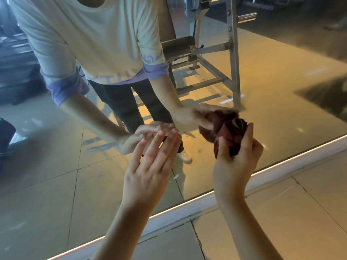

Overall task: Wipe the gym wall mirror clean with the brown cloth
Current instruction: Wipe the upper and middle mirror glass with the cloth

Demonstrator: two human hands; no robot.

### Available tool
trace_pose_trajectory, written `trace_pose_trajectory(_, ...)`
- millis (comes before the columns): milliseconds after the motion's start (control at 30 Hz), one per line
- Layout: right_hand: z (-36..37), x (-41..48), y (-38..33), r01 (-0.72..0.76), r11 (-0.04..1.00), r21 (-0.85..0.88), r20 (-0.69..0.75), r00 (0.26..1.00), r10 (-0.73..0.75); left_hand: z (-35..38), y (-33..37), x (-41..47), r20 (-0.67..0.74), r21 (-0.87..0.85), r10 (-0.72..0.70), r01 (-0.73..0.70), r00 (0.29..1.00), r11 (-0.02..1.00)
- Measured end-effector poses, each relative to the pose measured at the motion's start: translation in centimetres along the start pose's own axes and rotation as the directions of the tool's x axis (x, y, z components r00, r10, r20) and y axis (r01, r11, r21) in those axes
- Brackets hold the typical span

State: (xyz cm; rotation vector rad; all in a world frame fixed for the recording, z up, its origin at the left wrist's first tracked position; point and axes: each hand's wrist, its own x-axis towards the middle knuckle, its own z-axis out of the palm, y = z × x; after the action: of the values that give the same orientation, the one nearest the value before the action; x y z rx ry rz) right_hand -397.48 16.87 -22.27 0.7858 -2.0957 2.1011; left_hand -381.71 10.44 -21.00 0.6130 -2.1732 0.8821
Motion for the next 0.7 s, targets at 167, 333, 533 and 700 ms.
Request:
trace_pose_trajectory(167, -0.1, -3.3, -1.4, 0.227, 0.974, 0.014, 0.147, 0.963, -0.226, -0.6, -0.4, 0.0, -0.022, 0.04, -0.052, 0.053, 0.998, 0.998)
trace_pose_trajectory(333, -0.6, 1.1, -2.0, 0.314, 0.947, 0.066, -0.037, 0.949, -0.312, -1.2, -1.5, 0.1, -0.034, 0.028, -0.07, 0.071, 0.997, 0.997)
trace_pose_trajectory(533, 0.0, -2.7, -1.0, 0.475, 0.88, 0.012, 0.219, 0.857, -0.466, -1.1, -1.3, 0.1, -0.04, 0.047, -0.068, 0.07, 0.997, 0.996)
trace_pose_trajectory(700, 1.2, 1.1, -3.7, 0.563, 0.826, 0.035, 0.075, 0.822, -0.564, -1.2, -1.4, 0.0, -0.044, 0.046, -0.076, 0.078, 0.996, 0.996)
